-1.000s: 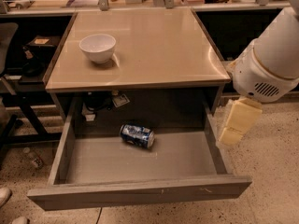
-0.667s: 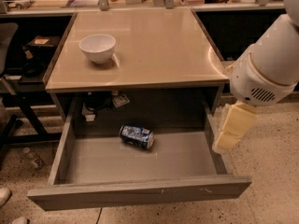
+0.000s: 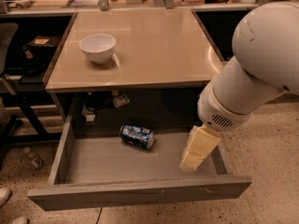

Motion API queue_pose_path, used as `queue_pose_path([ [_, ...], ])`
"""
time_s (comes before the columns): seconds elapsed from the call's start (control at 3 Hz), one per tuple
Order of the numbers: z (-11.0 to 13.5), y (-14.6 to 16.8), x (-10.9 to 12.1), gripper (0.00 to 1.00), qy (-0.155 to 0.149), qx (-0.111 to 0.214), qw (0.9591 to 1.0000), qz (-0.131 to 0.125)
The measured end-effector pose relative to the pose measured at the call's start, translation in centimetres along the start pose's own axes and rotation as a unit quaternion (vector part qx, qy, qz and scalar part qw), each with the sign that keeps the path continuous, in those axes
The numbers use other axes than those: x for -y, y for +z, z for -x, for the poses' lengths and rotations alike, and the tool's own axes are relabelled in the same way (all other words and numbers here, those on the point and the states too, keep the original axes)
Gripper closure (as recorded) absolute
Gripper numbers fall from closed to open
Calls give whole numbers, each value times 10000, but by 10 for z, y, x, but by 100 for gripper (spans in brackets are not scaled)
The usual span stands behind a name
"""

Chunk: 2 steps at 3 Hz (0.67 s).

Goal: Pick pepsi can from top drawer and place on counter

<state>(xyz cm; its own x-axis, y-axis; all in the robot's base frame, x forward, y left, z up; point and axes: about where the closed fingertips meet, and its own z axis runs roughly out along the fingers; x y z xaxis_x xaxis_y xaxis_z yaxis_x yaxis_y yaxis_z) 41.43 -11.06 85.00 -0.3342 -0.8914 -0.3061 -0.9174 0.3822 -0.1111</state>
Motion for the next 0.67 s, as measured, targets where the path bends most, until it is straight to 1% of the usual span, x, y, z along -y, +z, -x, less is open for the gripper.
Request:
queue_pose_path([
  [0.33,3,10,-3,0,27,19,10000,14],
  [0.67,20,42,-7,0,45,21,9999,99],
])
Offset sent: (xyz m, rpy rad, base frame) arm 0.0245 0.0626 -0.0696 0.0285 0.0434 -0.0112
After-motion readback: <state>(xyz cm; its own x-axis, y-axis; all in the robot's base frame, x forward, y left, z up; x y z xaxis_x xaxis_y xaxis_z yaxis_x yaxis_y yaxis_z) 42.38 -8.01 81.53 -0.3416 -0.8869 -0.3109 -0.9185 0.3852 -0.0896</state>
